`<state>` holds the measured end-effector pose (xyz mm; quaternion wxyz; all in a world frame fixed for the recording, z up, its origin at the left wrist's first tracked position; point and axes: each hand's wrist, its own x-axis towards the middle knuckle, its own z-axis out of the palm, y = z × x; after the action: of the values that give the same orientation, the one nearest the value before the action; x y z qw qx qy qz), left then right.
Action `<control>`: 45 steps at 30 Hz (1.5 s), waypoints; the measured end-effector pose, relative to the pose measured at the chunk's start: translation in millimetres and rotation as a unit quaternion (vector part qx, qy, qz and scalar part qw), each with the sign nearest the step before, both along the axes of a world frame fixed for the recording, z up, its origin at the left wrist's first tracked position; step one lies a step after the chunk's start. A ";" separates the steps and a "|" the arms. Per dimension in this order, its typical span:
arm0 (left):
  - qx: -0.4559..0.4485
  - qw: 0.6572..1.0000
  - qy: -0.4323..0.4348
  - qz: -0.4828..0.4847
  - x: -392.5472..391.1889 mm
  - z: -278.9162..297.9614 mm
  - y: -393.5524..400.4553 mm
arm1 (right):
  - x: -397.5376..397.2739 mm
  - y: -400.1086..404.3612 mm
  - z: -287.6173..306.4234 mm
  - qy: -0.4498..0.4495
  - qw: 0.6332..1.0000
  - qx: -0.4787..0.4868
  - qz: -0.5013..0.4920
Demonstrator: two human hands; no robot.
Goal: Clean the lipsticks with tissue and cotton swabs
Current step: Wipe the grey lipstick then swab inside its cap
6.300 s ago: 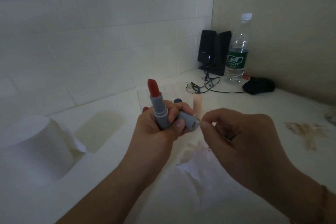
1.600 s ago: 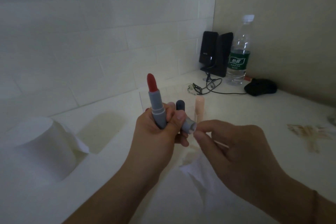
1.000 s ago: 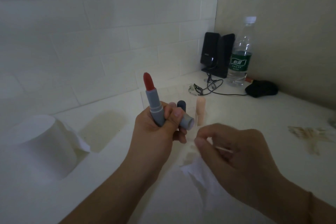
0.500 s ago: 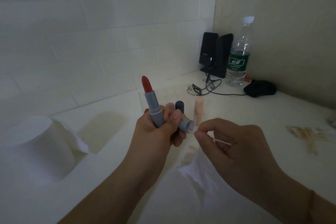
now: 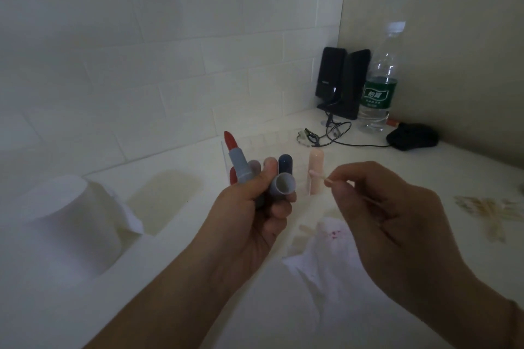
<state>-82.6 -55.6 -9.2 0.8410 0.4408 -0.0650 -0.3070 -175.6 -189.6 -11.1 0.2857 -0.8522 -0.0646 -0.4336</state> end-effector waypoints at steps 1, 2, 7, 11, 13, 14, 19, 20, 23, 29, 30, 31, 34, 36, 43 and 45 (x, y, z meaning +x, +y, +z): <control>-0.002 1.000 0.007 -0.006 -0.1 -0.5 -0.1 | -0.3 0.5 0.6 0.001 1.000 0.008 0.008; -0.007 1.000 0.013 -0.013 -0.2 -0.7 0.0 | -0.6 1.1 1.1 0.005 1.000 0.011 0.015; -0.012 0.999 0.004 -0.038 0.9 1.9 1.9 | -1.8 -0.5 5.3 -0.001 0.999 -0.047 0.013; -0.031 0.999 -0.003 -0.031 -0.5 4.2 2.4 | -3.2 -1.1 5.9 -0.025 0.996 -0.083 0.001; -0.032 0.999 -0.009 -0.032 -1.0 3.5 2.3 | -4.3 1.7 6.0 -0.024 0.993 -0.112 -0.014; -0.032 0.999 -0.014 -0.037 -1.3 3.0 2.4 | -4.5 3.8 6.2 -0.016 0.990 -0.137 -0.029; -0.005 0.998 -0.044 -0.041 -4.4 0.5 -0.3 | -4.9 10.2 5.6 0.004 0.976 -0.214 -0.038; -0.005 0.998 -0.042 -0.041 -4.7 0.8 -0.6 | -5.5 10.5 3.1 -0.005 0.983 -0.182 -0.013; -0.021 0.998 -0.023 -0.054 -6.1 2.2 -0.4 | -2.2 9.0 -4.5 -0.012 0.997 -0.013 0.073; -0.023 0.998 -0.007 -0.060 -8.4 2.7 -2.0 | -4.3 2.5 0.5 -0.023 0.994 -0.111 0.008; -0.017 0.998 -0.005 -0.058 -8.2 2.0 -2.4 | -6.7 3.2 2.2 -0.037 0.990 -0.134 -0.026; -0.011 0.998 -0.005 -0.057 -8.3 1.3 -2.8 | -8.2 4.6 2.8 -0.048 0.986 -0.148 -0.054; 0.012 0.998 -0.029 -0.055 -9.1 -0.6 -3.2 | -8.3 6.4 1.2 -0.059 0.983 -0.155 -0.080; 0.028 0.997 -0.043 -0.057 -10.4 -0.3 -3.5 | -7.4 6.8 -0.4 -0.053 0.987 -0.138 -0.068; 0.040 0.996 -0.038 -0.063 -10.9 1.9 -1.9 | -4.1 9.0 -2.4 -0.030 0.998 -0.055 -0.009; 0.046 0.996 -0.033 -0.071 -10.3 1.4 -1.2 | -3.9 7.9 -1.9 -0.025 0.999 -0.045 -0.009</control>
<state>-93.0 -56.9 -7.7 0.7934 0.4829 -0.1095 -0.3541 -179.4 -181.6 -13.0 0.2415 -0.8535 -0.0838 -0.4542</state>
